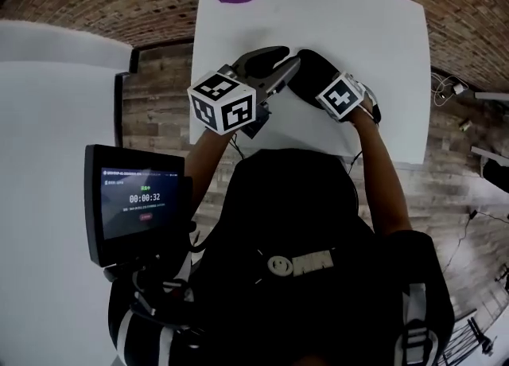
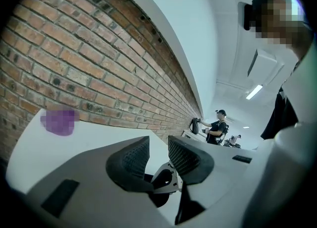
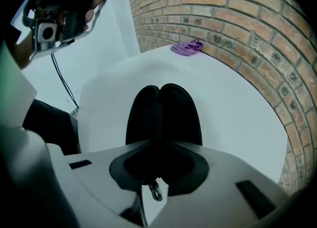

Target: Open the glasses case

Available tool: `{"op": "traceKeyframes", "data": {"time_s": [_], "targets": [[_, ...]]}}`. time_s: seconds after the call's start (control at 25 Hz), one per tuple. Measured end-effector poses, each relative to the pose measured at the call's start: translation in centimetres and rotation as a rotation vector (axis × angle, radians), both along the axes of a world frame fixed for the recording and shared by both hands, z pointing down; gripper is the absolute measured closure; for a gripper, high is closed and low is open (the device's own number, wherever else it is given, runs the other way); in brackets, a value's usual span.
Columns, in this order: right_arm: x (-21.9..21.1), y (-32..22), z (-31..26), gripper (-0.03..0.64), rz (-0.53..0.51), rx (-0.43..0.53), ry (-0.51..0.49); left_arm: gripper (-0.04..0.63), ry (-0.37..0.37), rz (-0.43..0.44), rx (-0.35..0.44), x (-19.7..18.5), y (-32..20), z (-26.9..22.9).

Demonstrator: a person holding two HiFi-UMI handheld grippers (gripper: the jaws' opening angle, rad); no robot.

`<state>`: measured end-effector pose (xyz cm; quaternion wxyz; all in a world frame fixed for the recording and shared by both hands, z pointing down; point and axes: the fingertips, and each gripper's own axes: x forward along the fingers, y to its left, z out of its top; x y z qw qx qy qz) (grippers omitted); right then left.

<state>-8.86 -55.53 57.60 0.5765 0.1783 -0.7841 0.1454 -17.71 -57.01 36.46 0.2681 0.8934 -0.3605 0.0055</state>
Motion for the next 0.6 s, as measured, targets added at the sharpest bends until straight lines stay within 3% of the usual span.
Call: {"op": "traceKeyframes", "data": {"time_s": [0.12,0.6], "targets": [[-0.2,0.0,0.3,0.553,0.021,-0.009,-0.021,0.471,-0.014,0.010,0.001,0.1,0.4,0.2],[-1.1,-2.4,-3.0,0.552,0.108,0.103,-0.228,0.471,-0.003,-0.023,-0.003,-1.0,0.0,0.9]]}}
